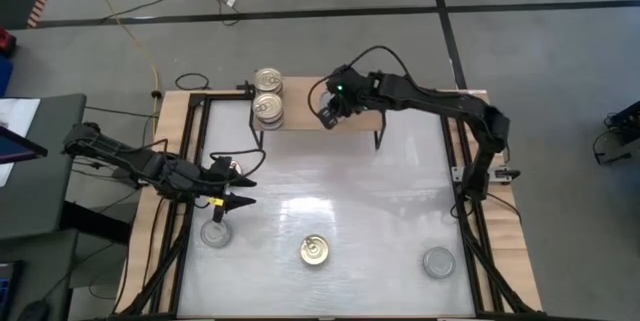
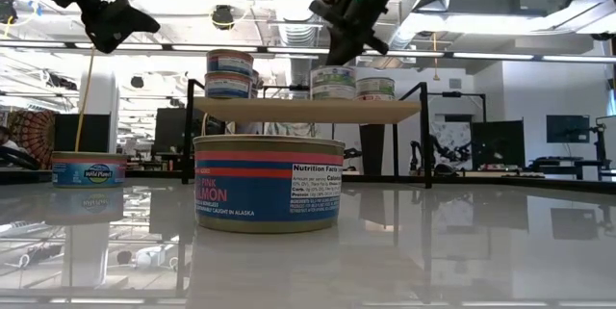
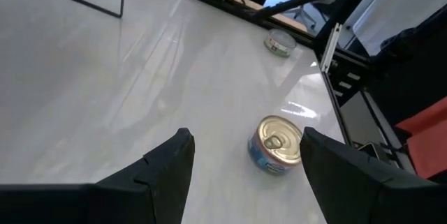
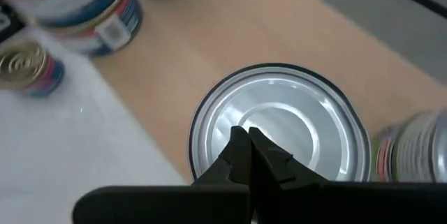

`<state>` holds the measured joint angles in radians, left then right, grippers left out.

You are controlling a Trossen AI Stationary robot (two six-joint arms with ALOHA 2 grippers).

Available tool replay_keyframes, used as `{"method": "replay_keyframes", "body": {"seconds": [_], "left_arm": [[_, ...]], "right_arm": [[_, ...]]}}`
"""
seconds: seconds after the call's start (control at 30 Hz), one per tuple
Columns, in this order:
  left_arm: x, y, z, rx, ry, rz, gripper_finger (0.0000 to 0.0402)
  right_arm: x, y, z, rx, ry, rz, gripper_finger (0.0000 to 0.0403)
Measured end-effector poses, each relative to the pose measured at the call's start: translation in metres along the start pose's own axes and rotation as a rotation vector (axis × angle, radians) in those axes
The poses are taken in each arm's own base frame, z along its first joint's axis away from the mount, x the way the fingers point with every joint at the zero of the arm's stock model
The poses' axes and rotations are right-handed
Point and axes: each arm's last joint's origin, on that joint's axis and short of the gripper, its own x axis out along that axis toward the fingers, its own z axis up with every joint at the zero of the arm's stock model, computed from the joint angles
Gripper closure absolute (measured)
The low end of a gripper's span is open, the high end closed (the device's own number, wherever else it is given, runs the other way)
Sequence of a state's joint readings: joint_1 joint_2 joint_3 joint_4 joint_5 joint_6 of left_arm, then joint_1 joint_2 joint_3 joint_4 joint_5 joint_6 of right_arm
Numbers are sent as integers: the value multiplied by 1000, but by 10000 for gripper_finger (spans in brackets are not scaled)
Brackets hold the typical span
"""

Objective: Stack canned seafood by type on shelf
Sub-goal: Stack the green and white tuna can on top of the other green and white tuna can on the shelf

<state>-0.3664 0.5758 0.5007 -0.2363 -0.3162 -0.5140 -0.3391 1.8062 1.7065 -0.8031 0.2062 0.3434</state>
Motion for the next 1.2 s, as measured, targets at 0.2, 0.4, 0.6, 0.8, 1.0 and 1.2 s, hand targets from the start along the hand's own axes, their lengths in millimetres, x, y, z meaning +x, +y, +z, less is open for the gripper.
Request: {"method": "replay_keyframes", "body": {"seconds": [0.2, 0.4, 0.6, 0.8, 1.0, 1.2], "left_arm": [[0, 0, 0, -6, -1, -1, 152], [0, 0, 0, 1, -1, 0, 152], [0, 0, 0, 1, -1, 0, 152], [0, 0, 0, 4, -2, 2, 152], [0, 0, 0, 7, -6, 5, 152], [0, 0, 0, 8, -9, 11, 152]], "right_arm": [[-8, 0, -10, 15, 82, -30, 382], [-15, -5, -20, 19, 183, -79, 382], [-16, -8, -25, 39, 207, -158, 382], [-25, -16, -27, 94, 227, -207, 382], [-36, -30, -29, 99, 239, -294, 382], [-34, -35, -26, 98, 221, -297, 382]]}}
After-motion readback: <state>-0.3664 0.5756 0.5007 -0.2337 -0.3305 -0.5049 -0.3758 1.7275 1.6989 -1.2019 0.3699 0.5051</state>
